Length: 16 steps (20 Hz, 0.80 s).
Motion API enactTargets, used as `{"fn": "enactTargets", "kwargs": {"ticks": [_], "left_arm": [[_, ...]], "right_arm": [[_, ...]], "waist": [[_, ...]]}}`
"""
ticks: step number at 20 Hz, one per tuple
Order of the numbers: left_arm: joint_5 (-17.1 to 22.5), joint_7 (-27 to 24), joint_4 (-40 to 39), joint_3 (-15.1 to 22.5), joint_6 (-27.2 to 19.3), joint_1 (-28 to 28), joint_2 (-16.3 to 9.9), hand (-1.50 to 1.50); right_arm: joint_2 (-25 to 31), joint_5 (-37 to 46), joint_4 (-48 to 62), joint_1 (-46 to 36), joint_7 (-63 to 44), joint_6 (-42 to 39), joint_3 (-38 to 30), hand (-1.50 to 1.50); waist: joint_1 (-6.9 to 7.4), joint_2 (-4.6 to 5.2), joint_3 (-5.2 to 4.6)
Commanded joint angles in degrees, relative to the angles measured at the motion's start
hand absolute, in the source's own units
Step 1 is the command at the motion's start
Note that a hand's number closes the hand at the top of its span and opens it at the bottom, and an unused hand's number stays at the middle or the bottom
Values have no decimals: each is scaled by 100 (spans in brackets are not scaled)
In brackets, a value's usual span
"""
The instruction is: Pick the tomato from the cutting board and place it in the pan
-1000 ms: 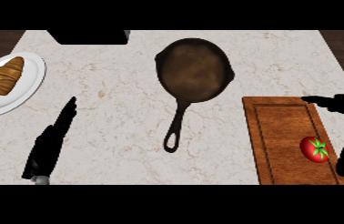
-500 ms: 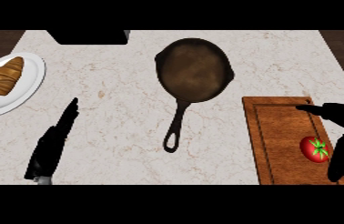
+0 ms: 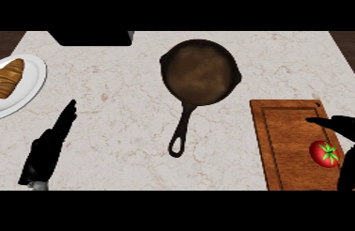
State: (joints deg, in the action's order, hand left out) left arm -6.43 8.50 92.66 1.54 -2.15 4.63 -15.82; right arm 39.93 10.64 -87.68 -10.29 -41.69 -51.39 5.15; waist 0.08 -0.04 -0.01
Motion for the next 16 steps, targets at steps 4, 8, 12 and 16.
{"fn": "enactTargets", "kwargs": {"ticks": [4,8,12,16], "left_arm": [[-136,158,122,-158,196,31,102,0],[-263,-111,-227,-176,105,-183,309,0],[-223,199,92,-247,358,-172,122,0],[-367,-284,-4,-182,231,172,327,0]], "right_arm": [[-509,520,52,-40,-142,-225,-150,-150],[-573,1111,598,-14,695,-7,-67,-150],[-827,1349,692,43,995,432,-105,150],[-847,1396,1050,-68,1313,447,-324,150]], "waist": [[9,1,1],[9,6,2],[9,3,3],[19,5,3]]}}
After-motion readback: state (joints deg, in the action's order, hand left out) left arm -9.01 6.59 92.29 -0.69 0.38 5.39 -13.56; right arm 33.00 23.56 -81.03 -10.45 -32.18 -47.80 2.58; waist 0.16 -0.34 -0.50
